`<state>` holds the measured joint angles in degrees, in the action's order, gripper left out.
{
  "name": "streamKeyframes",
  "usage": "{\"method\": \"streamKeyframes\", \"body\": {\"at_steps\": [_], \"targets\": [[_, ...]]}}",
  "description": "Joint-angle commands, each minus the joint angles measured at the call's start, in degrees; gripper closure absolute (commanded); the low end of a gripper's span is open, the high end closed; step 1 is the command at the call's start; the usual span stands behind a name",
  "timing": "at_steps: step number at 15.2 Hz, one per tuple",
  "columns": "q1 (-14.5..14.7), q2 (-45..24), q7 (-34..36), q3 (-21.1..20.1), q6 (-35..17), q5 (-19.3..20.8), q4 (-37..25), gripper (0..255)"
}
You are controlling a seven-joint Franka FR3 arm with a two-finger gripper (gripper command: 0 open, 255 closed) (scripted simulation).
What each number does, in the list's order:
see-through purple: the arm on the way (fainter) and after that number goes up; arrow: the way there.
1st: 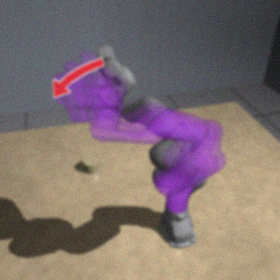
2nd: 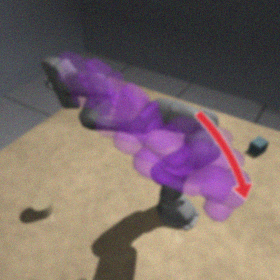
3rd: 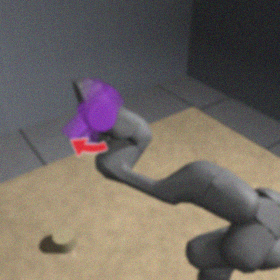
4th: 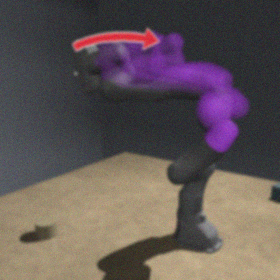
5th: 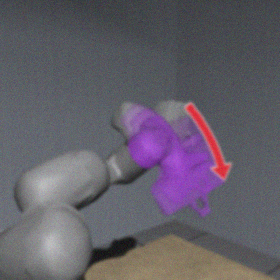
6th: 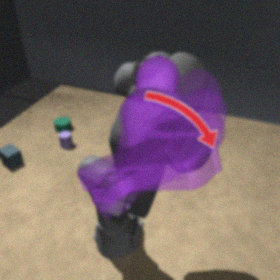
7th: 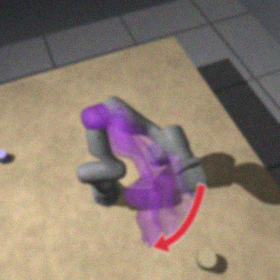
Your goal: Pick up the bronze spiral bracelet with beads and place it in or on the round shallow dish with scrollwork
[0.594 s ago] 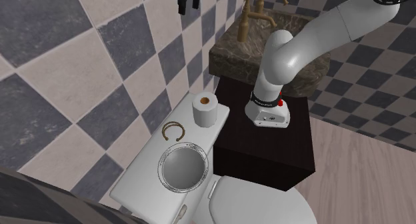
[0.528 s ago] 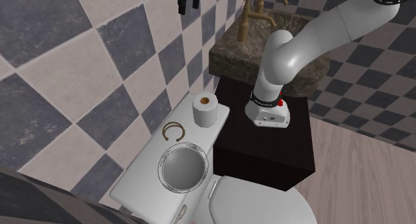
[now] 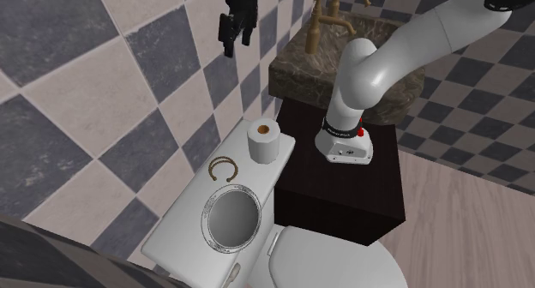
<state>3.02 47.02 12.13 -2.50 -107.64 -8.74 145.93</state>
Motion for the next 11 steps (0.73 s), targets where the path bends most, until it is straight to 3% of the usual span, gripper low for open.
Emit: {"method": "streamKeyframes", "body": {"at_steps": [1, 11], "targets": [[0.89, 0.19, 1.32, -1.86, -2.86, -1.07, 2.89, 0], [6.53, -7.29, 8.78, -12.83, -20.13, -7.44, 12.26, 0]]}}
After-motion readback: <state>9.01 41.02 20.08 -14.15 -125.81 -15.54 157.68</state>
